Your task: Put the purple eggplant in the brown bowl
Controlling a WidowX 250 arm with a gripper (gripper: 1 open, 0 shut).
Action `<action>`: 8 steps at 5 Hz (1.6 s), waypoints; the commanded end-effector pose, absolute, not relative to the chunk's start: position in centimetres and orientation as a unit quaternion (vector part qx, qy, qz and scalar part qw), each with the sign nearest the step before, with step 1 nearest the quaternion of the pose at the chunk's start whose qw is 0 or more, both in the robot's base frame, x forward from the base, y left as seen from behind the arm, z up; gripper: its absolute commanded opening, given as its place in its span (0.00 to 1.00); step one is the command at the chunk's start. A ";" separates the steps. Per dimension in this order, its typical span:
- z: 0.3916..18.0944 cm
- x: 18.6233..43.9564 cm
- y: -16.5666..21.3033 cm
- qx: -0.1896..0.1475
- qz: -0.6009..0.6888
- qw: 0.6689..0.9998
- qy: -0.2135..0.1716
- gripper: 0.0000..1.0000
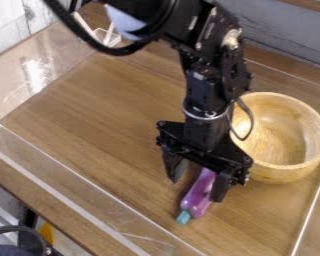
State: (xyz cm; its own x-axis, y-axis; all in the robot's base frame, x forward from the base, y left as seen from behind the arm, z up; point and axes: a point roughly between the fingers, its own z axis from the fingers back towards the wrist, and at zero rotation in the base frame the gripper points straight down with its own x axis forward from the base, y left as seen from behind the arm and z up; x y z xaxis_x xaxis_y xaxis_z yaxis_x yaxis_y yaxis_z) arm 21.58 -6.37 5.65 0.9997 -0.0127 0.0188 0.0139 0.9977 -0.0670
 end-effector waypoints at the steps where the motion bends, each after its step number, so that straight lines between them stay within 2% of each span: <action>1: 5.8 21.3 -7.2 -0.040 -0.032 0.998 -0.032 1.00; 4: 2.6 20.4 -9.6 -0.036 -0.034 0.997 -0.061 1.00; 6: 2.7 20.1 -10.0 -0.033 -0.009 0.997 -0.066 1.00; 7: 2.8 20.8 -10.4 -0.032 -0.002 0.997 -0.070 1.00; 8: 2.9 21.5 -10.8 -0.030 0.002 0.997 -0.072 0.00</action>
State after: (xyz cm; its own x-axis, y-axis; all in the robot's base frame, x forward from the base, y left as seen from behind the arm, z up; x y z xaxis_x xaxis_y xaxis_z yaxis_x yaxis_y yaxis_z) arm 20.63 -10.21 2.06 0.9940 0.0169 0.1078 -0.0121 0.9989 -0.0450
